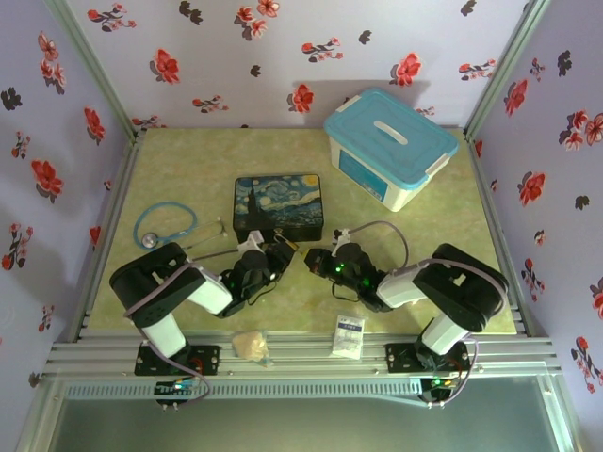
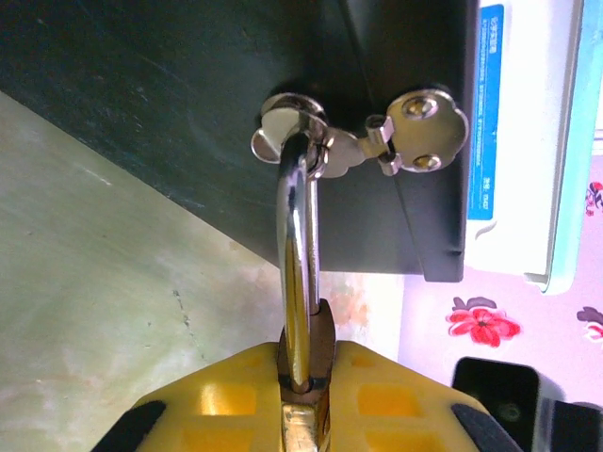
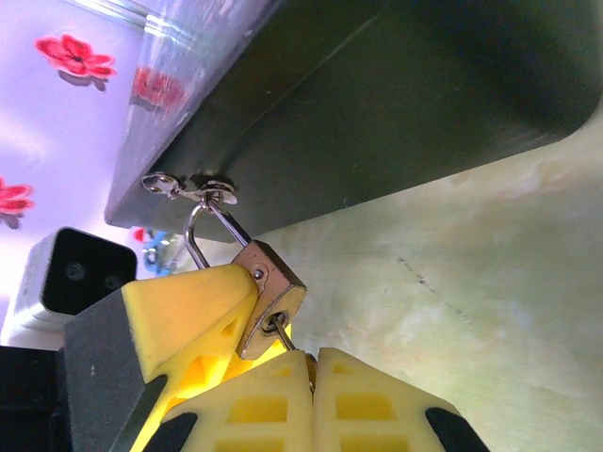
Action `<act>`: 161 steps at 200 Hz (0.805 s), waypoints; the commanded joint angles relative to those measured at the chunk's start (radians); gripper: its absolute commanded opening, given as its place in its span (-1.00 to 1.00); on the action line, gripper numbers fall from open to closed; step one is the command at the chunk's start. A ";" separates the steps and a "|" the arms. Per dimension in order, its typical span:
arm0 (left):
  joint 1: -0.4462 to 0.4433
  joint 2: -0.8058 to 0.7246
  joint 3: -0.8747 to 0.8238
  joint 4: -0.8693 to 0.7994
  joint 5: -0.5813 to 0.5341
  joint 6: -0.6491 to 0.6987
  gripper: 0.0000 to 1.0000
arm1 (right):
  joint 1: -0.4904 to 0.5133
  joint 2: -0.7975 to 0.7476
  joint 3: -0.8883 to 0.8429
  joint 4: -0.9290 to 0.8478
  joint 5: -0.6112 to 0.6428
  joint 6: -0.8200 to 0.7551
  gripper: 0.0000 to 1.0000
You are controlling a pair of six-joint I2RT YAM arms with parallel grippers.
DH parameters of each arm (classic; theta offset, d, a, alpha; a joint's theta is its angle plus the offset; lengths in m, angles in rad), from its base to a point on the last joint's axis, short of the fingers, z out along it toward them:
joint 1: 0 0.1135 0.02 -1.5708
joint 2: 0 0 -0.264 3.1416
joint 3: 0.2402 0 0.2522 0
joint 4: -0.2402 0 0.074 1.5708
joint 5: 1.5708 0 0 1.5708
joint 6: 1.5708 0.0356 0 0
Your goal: Unlock a padlock with a key
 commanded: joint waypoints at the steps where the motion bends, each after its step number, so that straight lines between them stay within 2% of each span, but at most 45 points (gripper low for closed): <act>1: -0.032 -0.002 0.060 0.097 0.110 0.043 -1.00 | 0.024 -0.040 0.085 -0.104 0.000 -0.151 -1.00; 12: -0.032 0.000 0.061 0.105 0.119 0.036 -1.00 | 0.008 -0.042 0.090 -0.107 -0.012 -0.108 -1.00; 36: -0.031 0.008 0.051 0.134 0.125 0.023 -1.00 | -0.027 -0.030 0.057 0.065 -0.093 0.018 -1.00; 77: -0.038 0.004 0.037 0.181 0.128 0.050 -1.00 | -0.051 -0.082 0.074 -0.053 -0.133 0.092 -1.00; 109: -0.040 -0.020 0.035 0.181 0.129 0.063 -1.00 | -0.098 -0.017 0.031 0.142 -0.215 0.243 -1.00; 161: -0.041 -0.010 0.033 0.182 0.138 0.052 -1.00 | -0.144 0.100 -0.008 0.353 -0.268 0.324 -1.00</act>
